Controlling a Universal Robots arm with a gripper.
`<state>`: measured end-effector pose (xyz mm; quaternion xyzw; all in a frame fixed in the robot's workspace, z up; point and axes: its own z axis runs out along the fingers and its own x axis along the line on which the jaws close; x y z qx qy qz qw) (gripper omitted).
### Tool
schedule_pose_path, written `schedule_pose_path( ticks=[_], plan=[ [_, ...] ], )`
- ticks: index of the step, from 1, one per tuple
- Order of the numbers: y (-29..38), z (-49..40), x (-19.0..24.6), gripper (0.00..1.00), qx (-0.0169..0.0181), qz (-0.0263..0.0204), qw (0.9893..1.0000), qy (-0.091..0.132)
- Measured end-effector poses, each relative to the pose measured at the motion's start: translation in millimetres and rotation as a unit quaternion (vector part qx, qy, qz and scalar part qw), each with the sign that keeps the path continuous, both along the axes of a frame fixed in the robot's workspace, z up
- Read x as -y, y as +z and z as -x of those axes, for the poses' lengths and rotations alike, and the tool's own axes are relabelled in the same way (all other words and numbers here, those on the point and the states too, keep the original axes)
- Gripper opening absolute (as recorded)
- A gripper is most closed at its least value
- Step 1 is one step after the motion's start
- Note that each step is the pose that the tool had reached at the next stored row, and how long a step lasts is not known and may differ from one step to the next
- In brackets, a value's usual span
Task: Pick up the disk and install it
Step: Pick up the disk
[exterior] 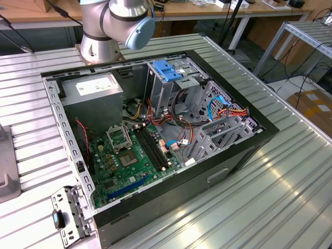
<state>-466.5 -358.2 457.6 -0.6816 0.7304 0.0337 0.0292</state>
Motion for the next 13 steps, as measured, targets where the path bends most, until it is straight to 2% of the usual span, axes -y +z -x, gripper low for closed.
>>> schedule_pose_path(
  ticks=[1,4,13],
  plan=[
    [-0.1,-5.0,3.0,0.37,-0.0003,0.0002,1.0000,0.000],
    [-0.4,-9.9,6.9,0.37,-0.0005,0.0003,1.0000,0.000],
    [-3.0,-9.9,6.5,0.37,-0.0005,0.0004,1.0000,0.000]
  ],
)
